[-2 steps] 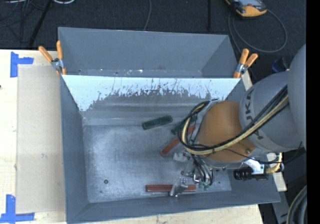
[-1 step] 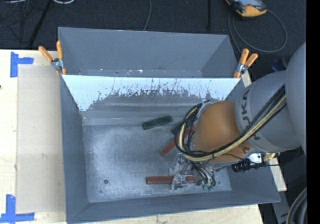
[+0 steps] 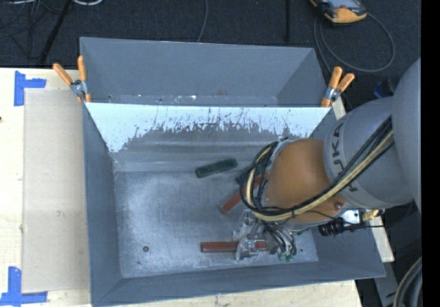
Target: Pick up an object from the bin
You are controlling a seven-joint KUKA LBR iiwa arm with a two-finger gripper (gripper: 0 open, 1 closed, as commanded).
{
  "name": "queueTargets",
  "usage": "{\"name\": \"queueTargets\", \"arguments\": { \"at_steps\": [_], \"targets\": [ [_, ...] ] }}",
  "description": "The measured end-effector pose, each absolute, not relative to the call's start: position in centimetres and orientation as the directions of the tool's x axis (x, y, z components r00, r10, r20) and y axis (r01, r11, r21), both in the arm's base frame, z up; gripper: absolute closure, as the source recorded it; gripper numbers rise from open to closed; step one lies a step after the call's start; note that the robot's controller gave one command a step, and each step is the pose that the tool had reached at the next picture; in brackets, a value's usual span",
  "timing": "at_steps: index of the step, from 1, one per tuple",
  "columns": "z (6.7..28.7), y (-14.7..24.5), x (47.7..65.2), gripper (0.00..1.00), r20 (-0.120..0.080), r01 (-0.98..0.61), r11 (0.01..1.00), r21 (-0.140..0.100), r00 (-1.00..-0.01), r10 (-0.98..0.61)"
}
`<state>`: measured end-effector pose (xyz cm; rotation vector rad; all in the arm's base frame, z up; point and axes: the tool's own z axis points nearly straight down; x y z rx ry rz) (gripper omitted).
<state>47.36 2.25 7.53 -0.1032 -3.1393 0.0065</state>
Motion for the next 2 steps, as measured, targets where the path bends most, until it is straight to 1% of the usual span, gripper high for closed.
{"name": "queueTargets", "arguments": {
  "at_steps": [1, 2],
  "targets": [
    [7.9, 2.3, 47.2, 1.00, 0.002, 0.066, 0.998, -0.004, -0.998, 0.066],
    [9.7, 2.4, 47.0, 1.00, 0.007, 0.066, 0.998, -0.002, -0.998, 0.066]
  ]
}}
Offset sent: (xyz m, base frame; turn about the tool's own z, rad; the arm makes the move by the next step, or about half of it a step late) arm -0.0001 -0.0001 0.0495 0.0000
